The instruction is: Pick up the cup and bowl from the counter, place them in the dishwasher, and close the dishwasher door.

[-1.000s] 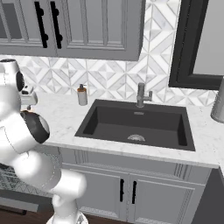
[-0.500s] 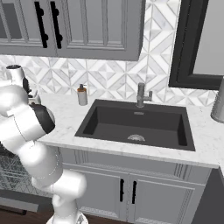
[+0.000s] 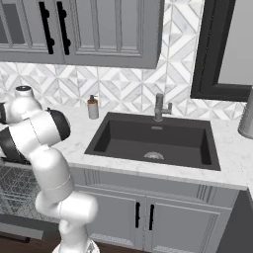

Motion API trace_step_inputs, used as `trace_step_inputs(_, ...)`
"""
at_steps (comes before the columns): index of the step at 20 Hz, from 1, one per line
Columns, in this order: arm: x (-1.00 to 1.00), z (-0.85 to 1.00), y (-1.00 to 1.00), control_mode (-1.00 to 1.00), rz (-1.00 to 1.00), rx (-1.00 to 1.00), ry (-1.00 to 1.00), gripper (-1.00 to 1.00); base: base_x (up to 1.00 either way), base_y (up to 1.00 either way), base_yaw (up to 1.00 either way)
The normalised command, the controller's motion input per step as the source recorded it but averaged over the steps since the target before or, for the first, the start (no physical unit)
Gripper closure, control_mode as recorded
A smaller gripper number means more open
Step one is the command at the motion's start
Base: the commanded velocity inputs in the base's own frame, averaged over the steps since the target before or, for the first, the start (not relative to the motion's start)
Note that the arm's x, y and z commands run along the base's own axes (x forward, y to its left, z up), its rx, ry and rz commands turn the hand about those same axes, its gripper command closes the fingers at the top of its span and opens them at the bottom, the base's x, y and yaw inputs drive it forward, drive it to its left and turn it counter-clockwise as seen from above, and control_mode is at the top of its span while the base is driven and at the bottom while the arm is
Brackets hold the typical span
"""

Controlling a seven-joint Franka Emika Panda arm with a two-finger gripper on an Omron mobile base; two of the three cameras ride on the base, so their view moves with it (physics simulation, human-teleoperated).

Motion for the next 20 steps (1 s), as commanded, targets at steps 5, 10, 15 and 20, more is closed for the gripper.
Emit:
trace_step_inputs(5, 0.07, 0.00, 0.20, -1.00, 0.00, -0.02, 0.07, -1.00, 0.00, 0.00, 0.00)
trace_step_inputs(10, 0.06, -0.05, 0.27, -1.00, -0.03, -0.09, 0.17, -1.00, 0.00, 0.00, 0.00)
trace_step_inputs(15, 0.00, -0.19, 0.04, -1.00, -0.08, -0.12, 0.14, -1.00, 0.00, 0.00, 0.00)
trace_step_inputs(20, 0.00, -0.08, 0.00, -1.00, -0.06, -0.07, 0.07, -1.00, 0.00, 0.00, 0.00)
